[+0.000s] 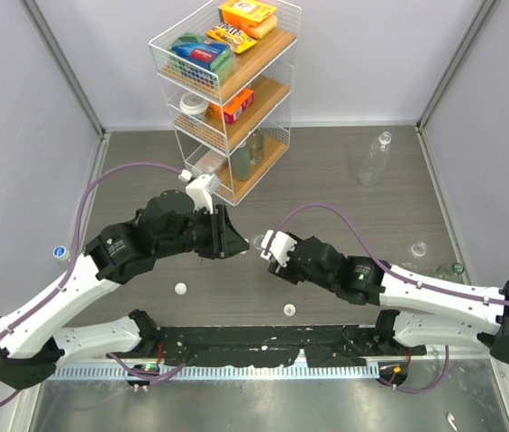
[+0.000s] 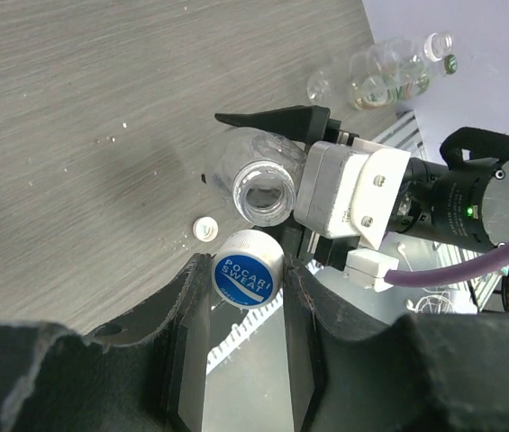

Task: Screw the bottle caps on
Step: Screw the bottle cap onto the plastic bottle.

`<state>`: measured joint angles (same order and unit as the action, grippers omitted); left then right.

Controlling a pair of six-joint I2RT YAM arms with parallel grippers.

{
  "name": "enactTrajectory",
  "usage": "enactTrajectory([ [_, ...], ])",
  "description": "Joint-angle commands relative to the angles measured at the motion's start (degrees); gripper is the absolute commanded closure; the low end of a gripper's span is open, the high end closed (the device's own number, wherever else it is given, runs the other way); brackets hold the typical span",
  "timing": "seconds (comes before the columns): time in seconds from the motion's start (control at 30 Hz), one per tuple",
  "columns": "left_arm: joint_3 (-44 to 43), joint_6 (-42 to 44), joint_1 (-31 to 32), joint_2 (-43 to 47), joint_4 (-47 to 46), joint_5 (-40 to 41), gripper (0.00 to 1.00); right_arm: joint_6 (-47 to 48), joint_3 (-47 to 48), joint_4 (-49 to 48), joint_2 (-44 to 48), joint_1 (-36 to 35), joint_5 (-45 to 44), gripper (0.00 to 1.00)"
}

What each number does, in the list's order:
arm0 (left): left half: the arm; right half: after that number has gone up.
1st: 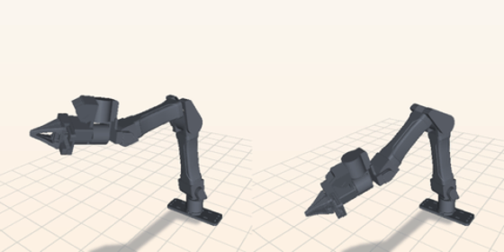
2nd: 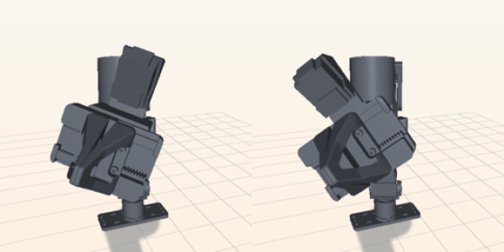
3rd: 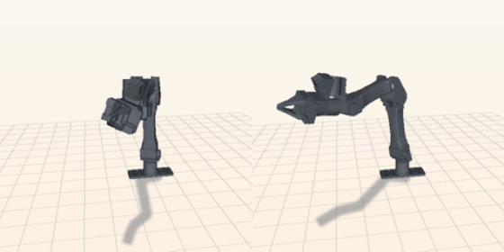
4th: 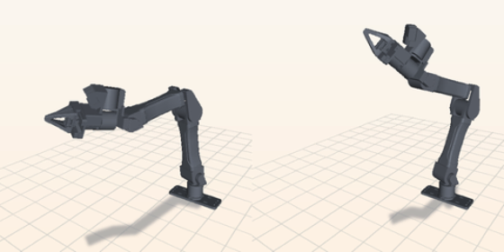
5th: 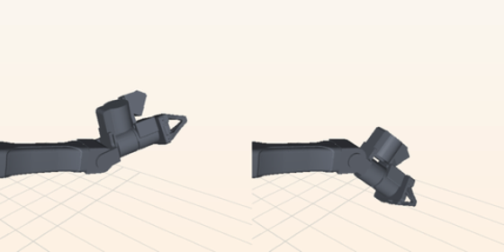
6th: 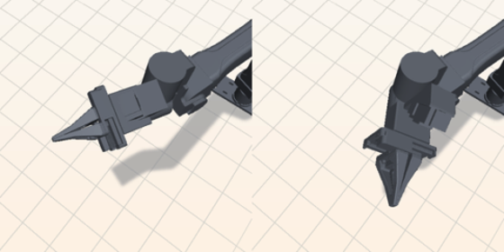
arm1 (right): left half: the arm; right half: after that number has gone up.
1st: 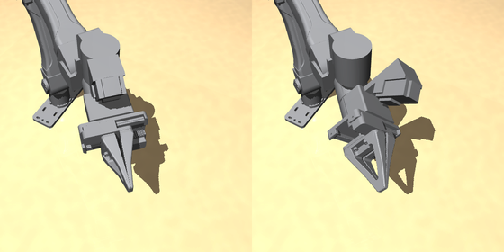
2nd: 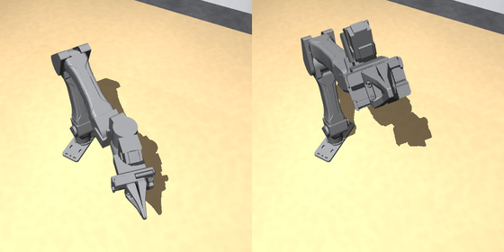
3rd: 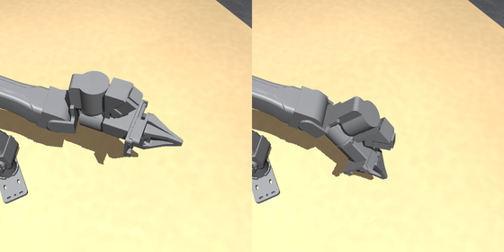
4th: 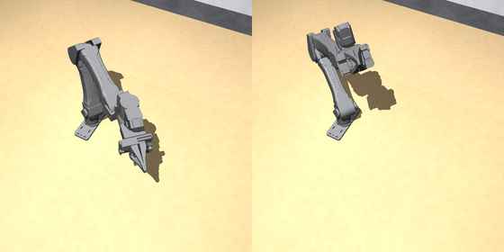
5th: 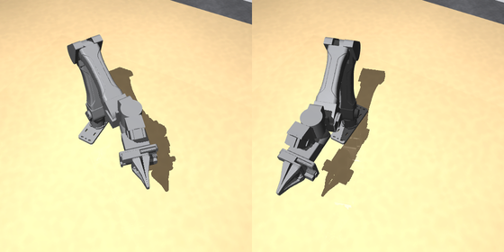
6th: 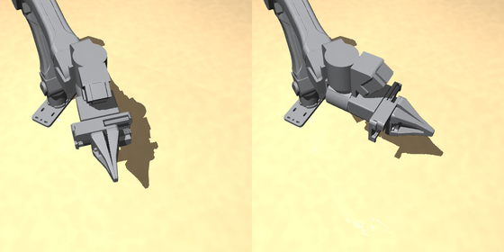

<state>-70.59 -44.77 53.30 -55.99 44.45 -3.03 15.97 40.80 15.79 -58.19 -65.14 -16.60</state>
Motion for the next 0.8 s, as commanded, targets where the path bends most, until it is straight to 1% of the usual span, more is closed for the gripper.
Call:
enactTrajectory([
  [0.0, -3.1, -0.2, 0.1, -0.8, 1.8, -0.8, 0.90, 1.4, 1.8, -0.3, -0.2, -0.5, 0.5, 0.94],
  [0.07, -4.3, -1.1, 0.2, -1.4, 3.0, -0.3, 0.90, 2.6, 2.2, 0.7, -1.2, -2.0, -0.3, 0.94],
  [0.13, -5.2, -2.3, 0.2, -2.4, 4.9, 0.7, 0.89, 3.5, 2.0, 0.5, -2.2, -4.0, -2.9, 0.94],
  [0.2, -5.8, -3.1, 0.1, -3.3, 7.0, 2.0, 0.92, 4.1, 2.1, 0.3, -2.6, -5.3, -5.5, 0.94],
  [0.4, -5.7, -3.6, 0.1, -4.8, 8.2, 0.3, 0.94, 4.3, 2.0, -1.6, -2.7, -5.7, -5.5, 0.94],
  [0.57, -6.8, -3.7, 0.2, -6.1, 8.7, -1.6, 0.95, 4.2, 2.9, -0.5, -3.8, -5.6, -6.2, 0.94],
  [0.77, -7.2, -4.3, 0.2, -7.9, 9.6, -1.5, 0.98, 4.2, 4.0, -0.8, -4.8, -5.7, -6.5, 0.94],
])
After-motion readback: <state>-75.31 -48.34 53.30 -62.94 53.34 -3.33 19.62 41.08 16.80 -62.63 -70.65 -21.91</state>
